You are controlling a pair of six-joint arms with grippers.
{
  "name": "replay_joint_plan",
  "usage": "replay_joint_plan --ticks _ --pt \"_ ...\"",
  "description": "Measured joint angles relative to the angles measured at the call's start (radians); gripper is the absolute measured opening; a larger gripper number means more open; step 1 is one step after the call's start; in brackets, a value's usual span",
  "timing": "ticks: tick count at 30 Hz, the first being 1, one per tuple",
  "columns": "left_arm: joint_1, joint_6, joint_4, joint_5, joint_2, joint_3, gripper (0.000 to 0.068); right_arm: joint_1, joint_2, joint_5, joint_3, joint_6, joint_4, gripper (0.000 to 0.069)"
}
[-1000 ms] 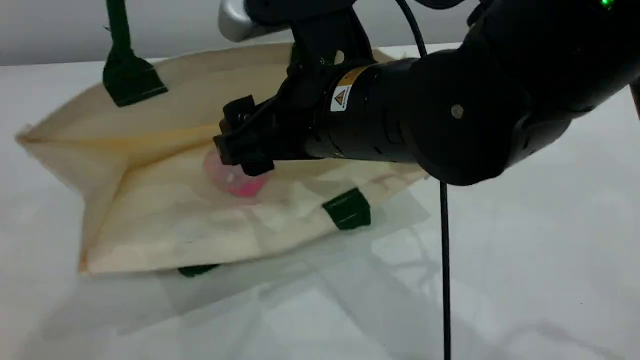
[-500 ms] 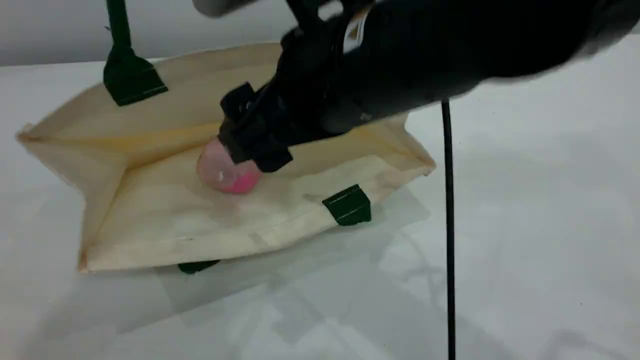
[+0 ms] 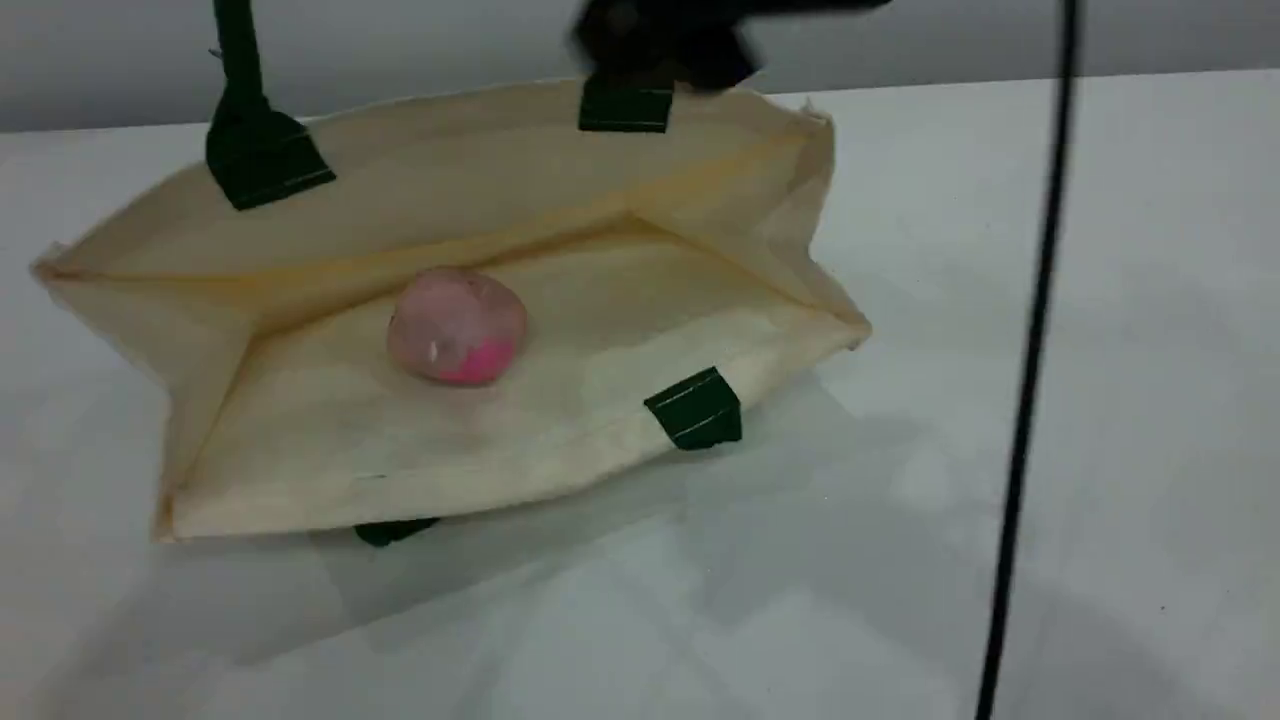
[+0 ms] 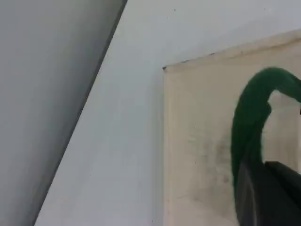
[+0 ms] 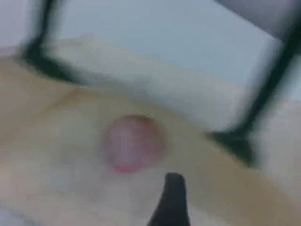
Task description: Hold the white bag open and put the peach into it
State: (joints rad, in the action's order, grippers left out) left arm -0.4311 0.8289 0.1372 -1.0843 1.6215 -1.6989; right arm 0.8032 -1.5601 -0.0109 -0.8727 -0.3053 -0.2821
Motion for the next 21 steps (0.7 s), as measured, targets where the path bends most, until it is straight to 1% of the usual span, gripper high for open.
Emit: replay_joint_plan --ticks 2,6,8,10,12,13,15,18,21 --pt "0.0 0.0 0.002 0.002 0.0 0.0 0.0035 -0.076 0.004 0.0 -0.001 0.0 0.0 0.0579" --pt "0.0 0.0 0.004 0.039 0.0 0.0 0.0037 -0.219 0.004 0.011 -0.002 0.0 0.0 0.0579" --pt "0.0 0.0 0.005 0.049 0.0 0.0 0.0042 -0.276 0.004 0.011 -0.002 0.0 0.0 0.0579" --pt "0.0 0.0 0.023 0.049 0.0 0.0 0.0056 -0.32 0.004 0.011 -0.002 -0.008 0.0 0.0579" --pt "0.0 0.0 0.029 0.051 0.0 0.0 0.0086 -0.349 0.004 0.011 -0.002 -0.019 0.0 0.0579" --pt "0.0 0.0 0.029 0.051 0.0 0.0 0.0106 -0.356 0.004 0.011 -0.002 -0.019 0.0 0.0579" --pt "0.0 0.0 0.028 0.046 0.0 0.0 0.0171 -0.357 0.004 0.011 -0.002 -0.019 0.0 0.0579" --pt "0.0 0.0 0.036 0.043 0.0 0.0 0.0298 -0.357 0.004 0.046 -0.002 -0.019 0.0 0.0579" --pt "0.0 0.0 0.056 0.046 0.0 0.0 0.0422 -0.357 0.004 0.053 -0.002 -0.019 0.0 0.0579"
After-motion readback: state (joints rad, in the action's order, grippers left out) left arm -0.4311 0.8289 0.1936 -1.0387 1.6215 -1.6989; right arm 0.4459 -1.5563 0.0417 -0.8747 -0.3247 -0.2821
